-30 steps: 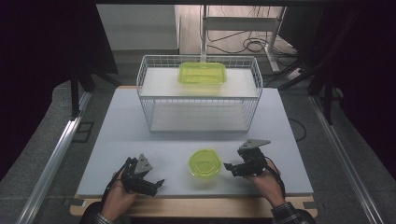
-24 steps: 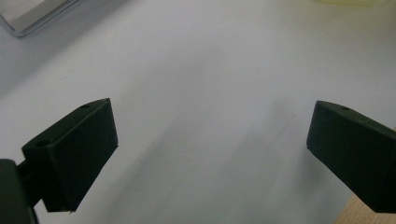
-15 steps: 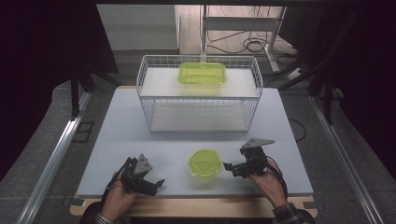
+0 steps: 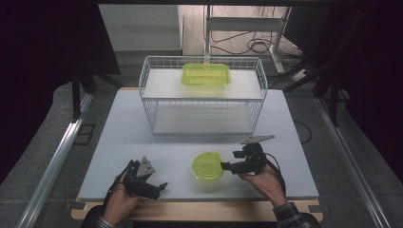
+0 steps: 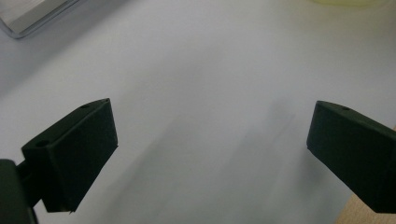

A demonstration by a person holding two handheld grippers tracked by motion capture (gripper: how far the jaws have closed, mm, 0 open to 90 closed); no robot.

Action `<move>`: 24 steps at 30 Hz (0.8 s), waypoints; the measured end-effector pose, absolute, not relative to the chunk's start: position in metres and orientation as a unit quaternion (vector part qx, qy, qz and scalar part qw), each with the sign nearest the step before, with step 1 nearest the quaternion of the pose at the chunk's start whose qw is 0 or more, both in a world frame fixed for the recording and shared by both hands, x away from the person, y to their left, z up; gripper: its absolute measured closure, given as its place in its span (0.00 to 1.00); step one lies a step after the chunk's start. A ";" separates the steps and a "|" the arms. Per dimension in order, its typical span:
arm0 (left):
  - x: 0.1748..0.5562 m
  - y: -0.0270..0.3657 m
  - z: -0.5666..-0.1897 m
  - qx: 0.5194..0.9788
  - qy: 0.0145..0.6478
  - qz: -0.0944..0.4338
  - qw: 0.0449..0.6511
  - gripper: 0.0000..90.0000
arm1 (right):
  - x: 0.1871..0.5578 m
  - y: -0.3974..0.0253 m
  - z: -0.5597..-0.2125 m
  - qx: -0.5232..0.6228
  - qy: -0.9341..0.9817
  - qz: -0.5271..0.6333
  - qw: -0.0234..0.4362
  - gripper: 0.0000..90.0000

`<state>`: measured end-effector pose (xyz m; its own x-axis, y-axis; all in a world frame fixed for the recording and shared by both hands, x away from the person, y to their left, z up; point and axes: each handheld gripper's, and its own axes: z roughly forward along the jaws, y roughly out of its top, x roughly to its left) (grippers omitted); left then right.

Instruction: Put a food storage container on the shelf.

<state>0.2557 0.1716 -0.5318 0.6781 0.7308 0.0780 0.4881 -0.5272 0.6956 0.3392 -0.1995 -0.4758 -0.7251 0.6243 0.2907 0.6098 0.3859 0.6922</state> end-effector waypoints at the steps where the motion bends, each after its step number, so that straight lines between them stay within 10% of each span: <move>1: 0.256 0.172 -0.532 0.854 0.357 0.184 0.330 0.02 | 0.341 -0.199 -0.475 0.372 0.830 0.414 0.003 0.31; 24: 0.256 0.170 -0.533 0.857 0.356 0.182 0.324 0.02 | 0.375 -0.194 -0.493 0.404 0.805 0.407 -0.152 0.80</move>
<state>0.2559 0.1702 -0.5332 0.6810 0.7279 0.0806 0.4921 -0.5363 0.6857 0.3751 -0.1937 -0.4928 -0.6276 0.5268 0.5733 0.7740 0.3421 0.5329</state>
